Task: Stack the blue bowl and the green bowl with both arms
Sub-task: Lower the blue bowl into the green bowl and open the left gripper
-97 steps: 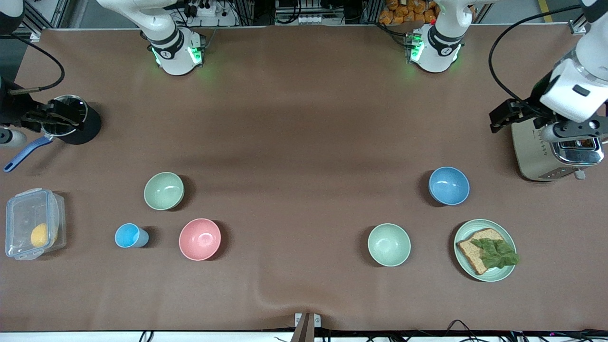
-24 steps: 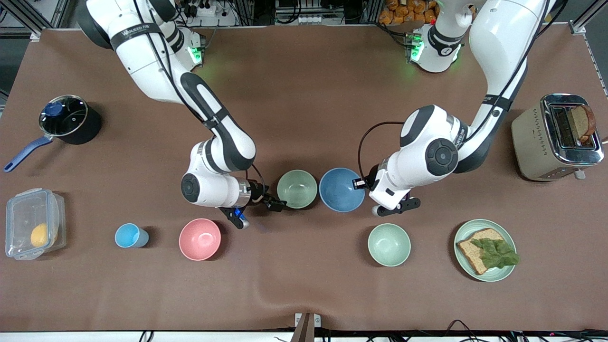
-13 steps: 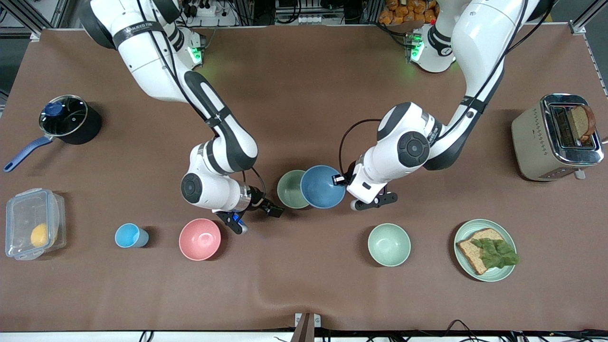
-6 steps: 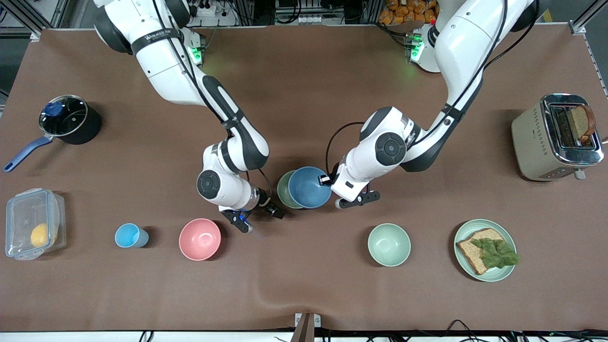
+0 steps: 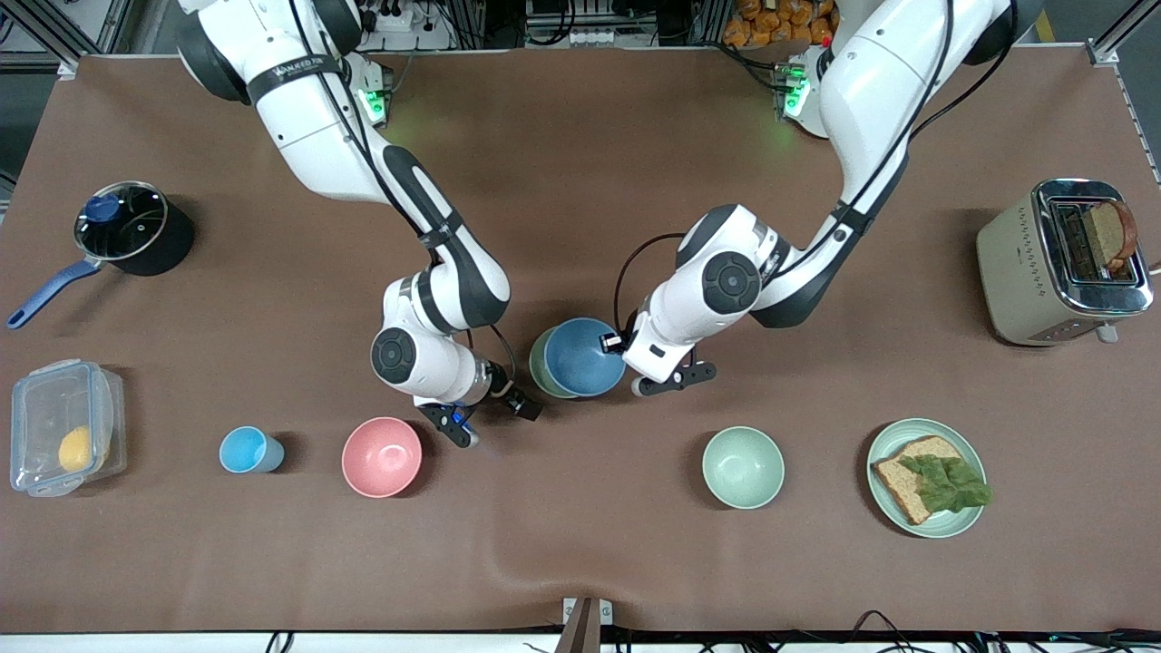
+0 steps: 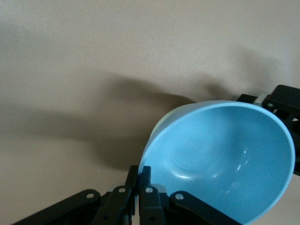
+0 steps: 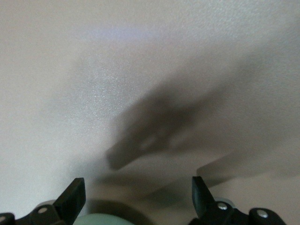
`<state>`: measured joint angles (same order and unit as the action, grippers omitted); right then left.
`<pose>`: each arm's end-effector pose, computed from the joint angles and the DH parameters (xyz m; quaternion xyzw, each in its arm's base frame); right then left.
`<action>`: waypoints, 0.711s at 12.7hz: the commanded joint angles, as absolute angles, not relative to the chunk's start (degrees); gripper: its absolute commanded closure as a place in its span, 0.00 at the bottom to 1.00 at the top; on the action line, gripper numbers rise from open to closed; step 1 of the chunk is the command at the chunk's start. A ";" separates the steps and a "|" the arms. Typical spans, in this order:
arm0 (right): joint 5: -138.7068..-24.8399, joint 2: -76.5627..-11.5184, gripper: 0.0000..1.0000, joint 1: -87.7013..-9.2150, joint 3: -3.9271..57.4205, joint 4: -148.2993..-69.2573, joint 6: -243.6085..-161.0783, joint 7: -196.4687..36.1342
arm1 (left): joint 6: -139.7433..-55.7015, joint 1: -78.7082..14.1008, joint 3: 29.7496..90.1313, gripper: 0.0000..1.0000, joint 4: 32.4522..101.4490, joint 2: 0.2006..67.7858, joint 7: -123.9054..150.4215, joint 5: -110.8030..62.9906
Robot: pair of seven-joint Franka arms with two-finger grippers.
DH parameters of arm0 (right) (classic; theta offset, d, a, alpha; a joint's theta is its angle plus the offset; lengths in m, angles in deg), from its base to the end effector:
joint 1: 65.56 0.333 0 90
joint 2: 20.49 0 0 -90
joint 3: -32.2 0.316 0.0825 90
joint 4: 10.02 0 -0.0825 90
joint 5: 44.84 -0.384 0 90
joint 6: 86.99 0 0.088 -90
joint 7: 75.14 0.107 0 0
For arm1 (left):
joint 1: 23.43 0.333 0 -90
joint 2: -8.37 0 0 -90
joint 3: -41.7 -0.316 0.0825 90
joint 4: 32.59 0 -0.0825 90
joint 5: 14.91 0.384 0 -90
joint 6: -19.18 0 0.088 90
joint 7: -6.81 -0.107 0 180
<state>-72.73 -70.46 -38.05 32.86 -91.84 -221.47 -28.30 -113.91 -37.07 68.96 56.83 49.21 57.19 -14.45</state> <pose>0.6414 0.3494 0.1773 -0.9292 0.3218 0.0918 0.1565 0.5743 -0.4235 0.2742 0.9778 0.1382 -0.0613 0.1451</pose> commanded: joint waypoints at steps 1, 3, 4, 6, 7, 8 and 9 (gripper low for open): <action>-72.44 -71.20 0.00 -38.66 33.16 -88.95 -218.65 -25.84 | -115.03 -42.40 63.96 1.00 55.57 50.29 59.89 -13.24; -72.44 -71.20 0.00 -38.57 33.16 -88.77 -218.73 -23.72 | -115.38 -44.08 62.62 1.00 54.34 51.34 61.12 -13.33; -72.44 -71.20 0.00 -38.66 33.16 -88.77 -218.82 -23.72 | -115.47 -44.34 62.62 1.00 53.47 51.96 61.47 -13.33; -72.44 -71.20 0.00 -38.49 33.16 -88.77 -218.91 -23.55 | -115.82 -45.05 62.53 1.00 53.02 52.58 62.00 -13.24; -72.44 -71.20 0.00 -38.31 33.16 -88.77 -219.00 -23.46 | -116.26 -45.14 62.36 1.00 52.93 52.58 62.00 -13.24; -72.52 -71.20 0.00 -38.14 33.16 -88.77 -219.09 -23.11 | -116.35 -45.23 62.27 1.00 52.93 52.93 62.00 -13.24; -72.44 -71.20 0.00 -37.96 33.16 -88.77 -219.17 -21.71 | -116.44 -45.31 62.27 1.00 52.84 53.19 62.09 -13.24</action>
